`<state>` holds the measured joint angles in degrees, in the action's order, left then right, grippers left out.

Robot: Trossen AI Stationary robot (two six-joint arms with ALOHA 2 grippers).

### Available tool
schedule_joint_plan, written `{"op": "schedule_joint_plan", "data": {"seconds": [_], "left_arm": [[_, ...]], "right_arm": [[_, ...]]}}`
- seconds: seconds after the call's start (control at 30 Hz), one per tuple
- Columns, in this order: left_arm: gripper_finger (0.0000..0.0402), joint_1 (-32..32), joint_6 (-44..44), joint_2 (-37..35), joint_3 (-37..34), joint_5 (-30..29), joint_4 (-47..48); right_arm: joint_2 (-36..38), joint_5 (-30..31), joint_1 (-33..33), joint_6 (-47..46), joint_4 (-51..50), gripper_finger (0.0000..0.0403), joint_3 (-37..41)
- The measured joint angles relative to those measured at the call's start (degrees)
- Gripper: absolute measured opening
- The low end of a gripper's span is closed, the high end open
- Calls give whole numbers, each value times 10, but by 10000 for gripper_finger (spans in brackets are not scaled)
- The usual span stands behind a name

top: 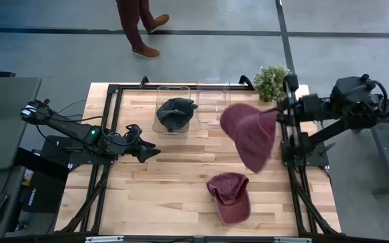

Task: Pick & Place hat
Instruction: Put the right red cap into the right transparent bin

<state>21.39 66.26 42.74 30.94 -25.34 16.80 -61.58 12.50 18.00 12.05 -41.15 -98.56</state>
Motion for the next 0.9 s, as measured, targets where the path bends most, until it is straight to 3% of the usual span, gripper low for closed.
{"op": "schedule_joint_plan", "data": {"seconds": [0.2,0.5,0.9], "left_arm": [[302,0,0,0,0,-1,0],[302,0,0,0,0,-1,-2],[302,0,0,0,0,-7,-5]], "right_arm": [[-18,132,0,-34,6,2,0],[-42,266,-3,-61,25,1,0],[-97,259,-90,-85,20,1,0]]}}
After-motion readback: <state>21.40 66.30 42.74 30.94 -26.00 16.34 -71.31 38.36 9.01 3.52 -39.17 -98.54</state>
